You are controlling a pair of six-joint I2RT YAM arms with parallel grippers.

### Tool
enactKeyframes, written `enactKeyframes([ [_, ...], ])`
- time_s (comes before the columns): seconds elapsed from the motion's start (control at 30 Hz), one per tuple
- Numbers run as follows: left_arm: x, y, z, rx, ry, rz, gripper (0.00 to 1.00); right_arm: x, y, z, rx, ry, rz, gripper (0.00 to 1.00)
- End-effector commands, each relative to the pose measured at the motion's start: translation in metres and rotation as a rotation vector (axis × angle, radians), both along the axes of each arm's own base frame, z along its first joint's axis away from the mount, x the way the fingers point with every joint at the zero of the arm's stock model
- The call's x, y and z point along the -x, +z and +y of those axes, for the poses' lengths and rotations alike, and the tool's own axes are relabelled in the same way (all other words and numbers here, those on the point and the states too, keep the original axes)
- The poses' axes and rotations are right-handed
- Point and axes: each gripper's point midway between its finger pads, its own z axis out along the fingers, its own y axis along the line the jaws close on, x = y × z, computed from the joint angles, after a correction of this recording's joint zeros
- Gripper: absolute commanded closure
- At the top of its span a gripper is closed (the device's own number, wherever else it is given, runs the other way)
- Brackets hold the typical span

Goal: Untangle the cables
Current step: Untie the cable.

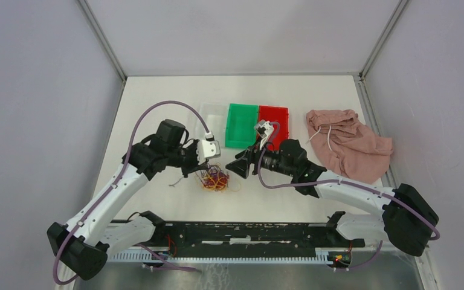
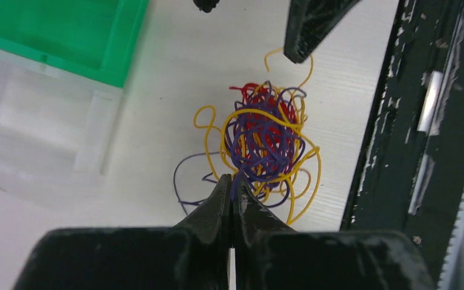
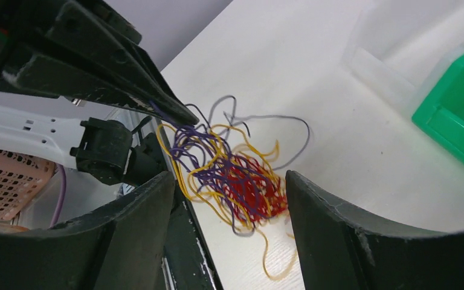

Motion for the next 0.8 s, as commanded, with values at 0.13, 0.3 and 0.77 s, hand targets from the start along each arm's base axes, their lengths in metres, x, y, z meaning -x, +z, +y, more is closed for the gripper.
enactKeyframes([
  [0.13,0.003,0.038,-0.028,0.187,0.156,0.211,0.97,0.009,0.049,0.013,-0.064,0.022,-0.164,0.25],
  [0.3,0.004,0.042,-0.034,0.218,0.178,0.259,0.96,0.011,0.051,0.021,-0.033,0.032,-0.198,0.25],
  [0.77,0.029,0.063,-0.045,0.251,0.057,0.372,0.97,-0.006,0.017,0.035,0.108,-0.050,-0.225,0.31],
])
